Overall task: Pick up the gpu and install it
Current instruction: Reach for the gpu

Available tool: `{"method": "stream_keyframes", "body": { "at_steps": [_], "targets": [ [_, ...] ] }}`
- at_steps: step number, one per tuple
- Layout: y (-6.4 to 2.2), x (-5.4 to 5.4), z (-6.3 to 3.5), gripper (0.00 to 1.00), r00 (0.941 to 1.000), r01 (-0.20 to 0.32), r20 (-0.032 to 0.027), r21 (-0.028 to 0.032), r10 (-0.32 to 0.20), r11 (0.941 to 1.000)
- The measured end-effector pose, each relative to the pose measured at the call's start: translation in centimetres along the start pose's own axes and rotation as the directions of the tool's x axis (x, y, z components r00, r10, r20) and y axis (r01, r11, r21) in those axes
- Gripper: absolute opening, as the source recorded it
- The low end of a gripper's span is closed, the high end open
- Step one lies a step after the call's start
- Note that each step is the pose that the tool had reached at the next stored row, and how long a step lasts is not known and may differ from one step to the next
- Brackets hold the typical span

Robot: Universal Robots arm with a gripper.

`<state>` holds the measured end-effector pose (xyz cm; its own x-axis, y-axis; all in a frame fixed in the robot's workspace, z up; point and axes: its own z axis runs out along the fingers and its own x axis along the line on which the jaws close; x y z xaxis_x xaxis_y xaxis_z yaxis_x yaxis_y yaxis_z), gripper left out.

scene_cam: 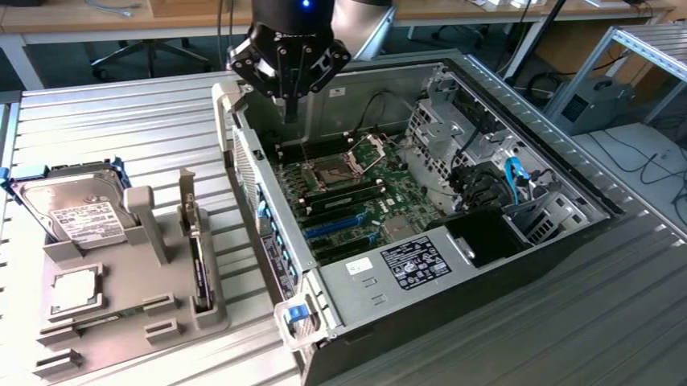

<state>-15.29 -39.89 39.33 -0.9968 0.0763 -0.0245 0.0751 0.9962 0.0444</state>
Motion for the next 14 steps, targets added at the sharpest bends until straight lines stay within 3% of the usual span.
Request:
{"method": "stream_keyframes", "body": {
  "at_steps": [14],
  "targets": [
    [-0.02,0.27,-0.01,0.12,1.0000,0.000,0.0000,0.0000,0.000,1.0000]
  ]
}}
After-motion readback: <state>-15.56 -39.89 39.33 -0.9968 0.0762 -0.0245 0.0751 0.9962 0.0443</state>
